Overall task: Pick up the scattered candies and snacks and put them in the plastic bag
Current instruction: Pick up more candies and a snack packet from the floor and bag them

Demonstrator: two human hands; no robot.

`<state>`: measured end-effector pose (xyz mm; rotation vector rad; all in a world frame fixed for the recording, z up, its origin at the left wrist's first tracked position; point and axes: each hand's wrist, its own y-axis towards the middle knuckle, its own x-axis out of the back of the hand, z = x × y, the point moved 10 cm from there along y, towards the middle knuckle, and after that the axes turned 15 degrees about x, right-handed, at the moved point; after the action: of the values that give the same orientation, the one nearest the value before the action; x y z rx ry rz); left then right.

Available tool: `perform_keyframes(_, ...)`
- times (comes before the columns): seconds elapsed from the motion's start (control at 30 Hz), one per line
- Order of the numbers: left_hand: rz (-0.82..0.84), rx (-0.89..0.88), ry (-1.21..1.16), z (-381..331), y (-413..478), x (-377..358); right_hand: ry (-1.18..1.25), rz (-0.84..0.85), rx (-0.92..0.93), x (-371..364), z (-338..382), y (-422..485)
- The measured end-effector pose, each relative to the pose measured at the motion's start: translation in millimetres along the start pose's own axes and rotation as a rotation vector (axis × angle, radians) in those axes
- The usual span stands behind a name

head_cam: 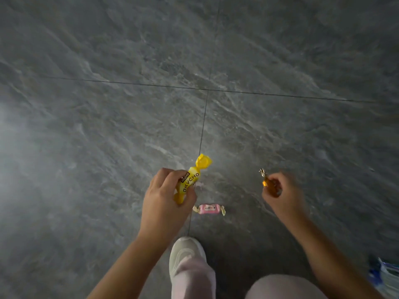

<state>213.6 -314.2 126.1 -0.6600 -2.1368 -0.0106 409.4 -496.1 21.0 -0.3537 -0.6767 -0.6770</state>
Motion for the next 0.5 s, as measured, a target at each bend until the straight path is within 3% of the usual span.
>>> perform_keyframes(0.2,0.065,-0.073,0.046,-96,-19,79,0.033,-0.037,0.056,61,107,-12)
perform_keyframes(0.5,0.083,-0.028,-0.103,-241,-114,180,0.004,-0.096,0.128,250,269,-51)
